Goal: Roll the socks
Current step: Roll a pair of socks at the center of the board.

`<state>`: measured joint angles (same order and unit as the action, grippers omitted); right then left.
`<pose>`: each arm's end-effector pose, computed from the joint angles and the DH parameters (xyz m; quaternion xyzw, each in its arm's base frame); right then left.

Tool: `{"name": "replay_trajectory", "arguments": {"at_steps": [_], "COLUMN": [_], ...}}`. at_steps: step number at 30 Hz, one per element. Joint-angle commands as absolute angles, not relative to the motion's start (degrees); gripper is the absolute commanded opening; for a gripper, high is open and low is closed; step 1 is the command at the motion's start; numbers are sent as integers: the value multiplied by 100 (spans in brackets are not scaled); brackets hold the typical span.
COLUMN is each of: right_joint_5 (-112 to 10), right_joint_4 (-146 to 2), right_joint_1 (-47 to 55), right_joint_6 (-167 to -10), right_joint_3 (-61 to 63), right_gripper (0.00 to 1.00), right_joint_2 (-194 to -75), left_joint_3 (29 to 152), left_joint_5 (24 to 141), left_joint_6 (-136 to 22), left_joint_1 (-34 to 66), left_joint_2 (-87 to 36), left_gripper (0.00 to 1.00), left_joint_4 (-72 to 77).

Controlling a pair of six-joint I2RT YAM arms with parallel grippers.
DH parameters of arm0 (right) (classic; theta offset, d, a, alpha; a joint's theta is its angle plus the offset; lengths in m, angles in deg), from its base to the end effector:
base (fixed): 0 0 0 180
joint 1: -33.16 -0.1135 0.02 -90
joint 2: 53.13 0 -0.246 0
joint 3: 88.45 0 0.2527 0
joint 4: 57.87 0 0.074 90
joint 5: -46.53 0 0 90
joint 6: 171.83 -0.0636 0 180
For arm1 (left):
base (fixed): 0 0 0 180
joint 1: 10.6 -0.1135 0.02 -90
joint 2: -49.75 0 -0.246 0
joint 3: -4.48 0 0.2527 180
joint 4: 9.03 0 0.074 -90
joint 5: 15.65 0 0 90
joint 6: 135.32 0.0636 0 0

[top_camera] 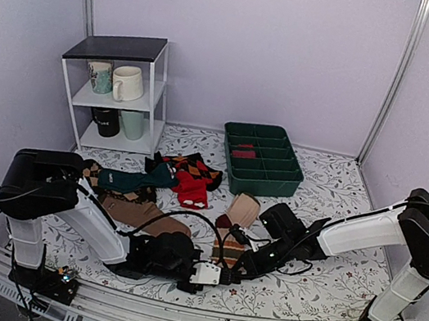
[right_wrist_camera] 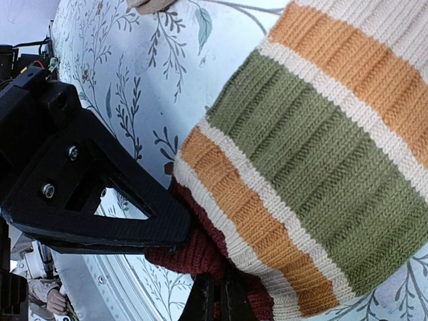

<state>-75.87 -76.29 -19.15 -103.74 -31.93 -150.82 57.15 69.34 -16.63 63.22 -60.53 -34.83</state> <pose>0.1612 0.2644 0.0808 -0.3136 0.8751 0.3667 0.0384 0.1049 -0.3417 0.0585 0.6676 0.5629 -0.1511 0.4633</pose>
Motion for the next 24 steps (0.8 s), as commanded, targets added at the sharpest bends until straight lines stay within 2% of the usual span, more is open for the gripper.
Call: {"name": "replay_trajectory", "arguments": {"at_steps": [1, 6, 10, 17, 20, 24], "right_joint_5": [-7562, -7317, -6909, -6461, -6307, -5879], "right_joint_4": [-7943, -7678, -6813, -4056, -3096, -2522], "right_joint_1": [-1915, -1917, -1917, -1926, -2021, -2446], "right_joint_6": [-10431, -10312, -9979, -9284, -8973, -8420], "right_joint_3": [-3412, -3453, -3915, -5491, -5989, -6207], "right_gripper": [0, 21, 39, 49, 52, 55], "right_joint_2": [-15338, -15023, -14280, -12987, -13018, -13435], "left_joint_3": [5658, 5624, 5557, 5648, 5620, 5564], "left_joint_5": [7108, 7471, 7940, 8829, 9151, 9416], "left_joint_6": [-1844, -2456, -3149, -3965, -4213, -4430], "left_joint_1": [6339, 6309, 6201, 5849, 5728, 5547], "left_joint_2": [-6095, -6029, -5996, -6084, -6181, -6231], "left_gripper": [0, 0, 0, 0, 0, 0], "left_joint_4": [-3259, -3031, -2884, -2308, -2246, -2197]}}
